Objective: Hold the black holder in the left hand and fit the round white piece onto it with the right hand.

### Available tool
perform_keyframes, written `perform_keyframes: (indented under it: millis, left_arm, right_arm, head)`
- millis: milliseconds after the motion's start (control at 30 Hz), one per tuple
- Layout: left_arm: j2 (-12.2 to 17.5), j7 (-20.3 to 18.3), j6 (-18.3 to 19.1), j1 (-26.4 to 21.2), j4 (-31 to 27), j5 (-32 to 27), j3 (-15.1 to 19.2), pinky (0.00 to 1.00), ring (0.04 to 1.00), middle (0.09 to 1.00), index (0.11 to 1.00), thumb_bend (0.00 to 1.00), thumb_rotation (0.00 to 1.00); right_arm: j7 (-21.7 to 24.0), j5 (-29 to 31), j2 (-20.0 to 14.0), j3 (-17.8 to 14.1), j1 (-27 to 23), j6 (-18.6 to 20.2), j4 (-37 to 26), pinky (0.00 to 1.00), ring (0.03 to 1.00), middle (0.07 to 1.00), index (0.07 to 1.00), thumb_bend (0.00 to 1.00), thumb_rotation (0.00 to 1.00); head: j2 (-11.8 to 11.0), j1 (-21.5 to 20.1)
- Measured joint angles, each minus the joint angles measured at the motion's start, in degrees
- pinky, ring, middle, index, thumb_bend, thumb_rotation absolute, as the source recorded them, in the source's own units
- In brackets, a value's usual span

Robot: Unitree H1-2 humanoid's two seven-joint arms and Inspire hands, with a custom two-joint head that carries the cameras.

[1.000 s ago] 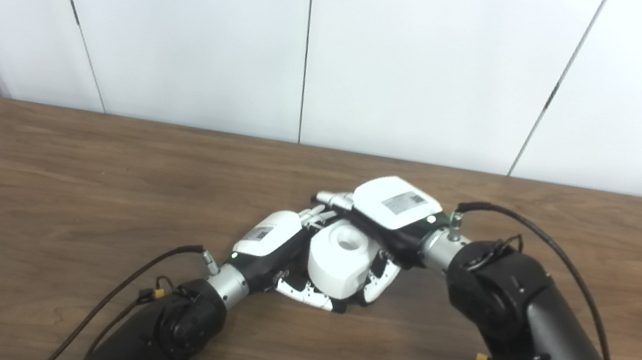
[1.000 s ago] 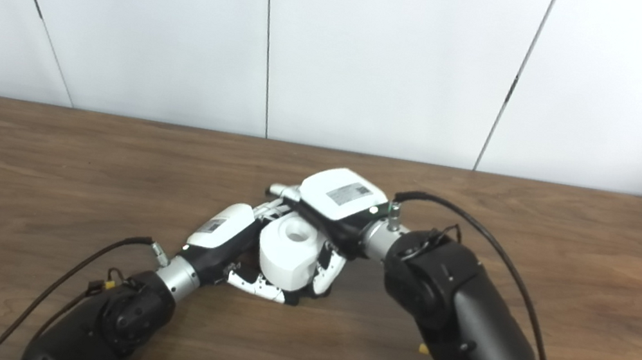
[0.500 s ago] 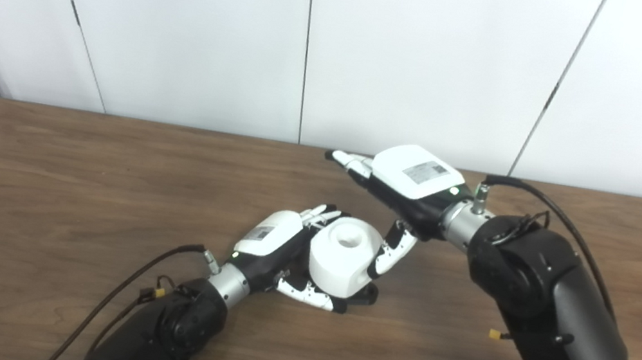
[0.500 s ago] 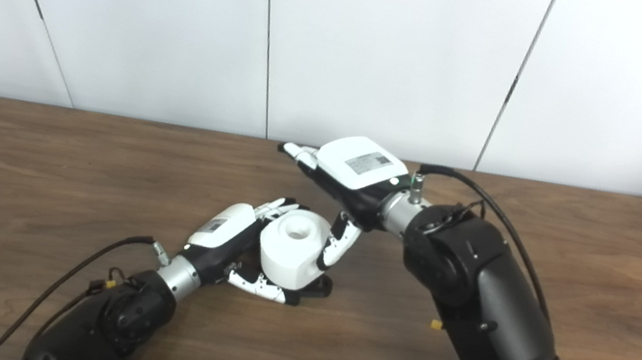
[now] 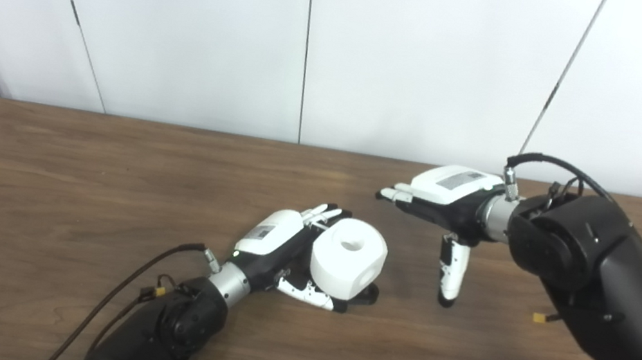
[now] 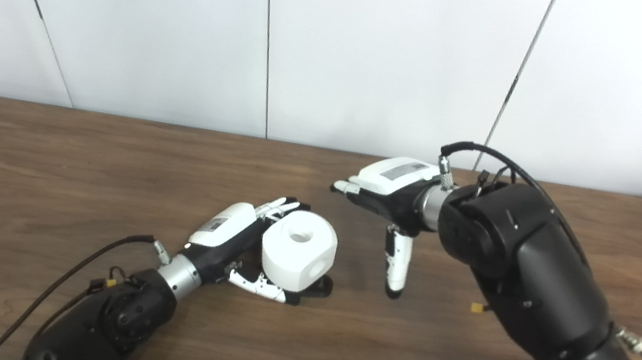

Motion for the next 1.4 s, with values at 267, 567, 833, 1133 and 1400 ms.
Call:
perform_keyframes:
  millis: [267, 567, 833, 1133, 1400]
  left_arm:
    - [0.2, -0.1, -0.1, 0.1, 0.0, -0.4, 0.0, 0.95, 1.000, 0.950, 0.483, 0.52, 0.06]
    - [0.2, -0.1, -0.1, 0.0, 0.0, -0.4, 0.0, 0.94, 1.000, 0.946, 0.483, 0.52, 0.06]
    - [0.5, 0.0, -0.3, 0.2, 0.0, -1.4, 0.2, 0.94, 1.000, 0.949, 0.483, 0.52, 0.06]
    - [0.6, -0.6, -0.3, 0.3, -0.5, -1.9, 0.2, 0.95, 1.000, 0.954, 0.485, 0.52, 0.06]
    - [1.2, -1.5, 0.1, 0.8, -1.4, -2.3, 0.5, 0.95, 1.000, 0.997, 0.670, 0.83, 0.17]
  right_arm:
    - [-3.7, 2.9, -1.4, -6.7, 2.6, 1.2, -0.4, 0.51, 0.723, 0.878, 0.872, 0.85, 0.08]
    - [-20.8, 7.1, 4.5, -12.8, 9.9, -0.8, 1.4, 0.47, 0.669, 0.817, 0.784, 0.78, 0.03]
    - [-35.0, 10.2, 10.1, -19.9, 16.0, -0.1, 4.4, 0.64, 0.774, 0.819, 0.788, 0.76, 0.06]
    - [-45.2, 13.6, 13.6, -21.8, 20.3, -0.2, 6.0, 0.65, 0.743, 0.796, 0.808, 0.76, 0.02]
    - [-50.5, 16.6, 15.3, -22.1, 23.5, -0.4, 8.1, 0.62, 0.742, 0.807, 0.803, 0.78, 0.00]
  head:
    - [-0.5, -0.4]
    - [-0.9, -0.5]
    - [-0.7, -0.8]
    - [-0.6, -0.7]
    - [-0.5, -0.2]
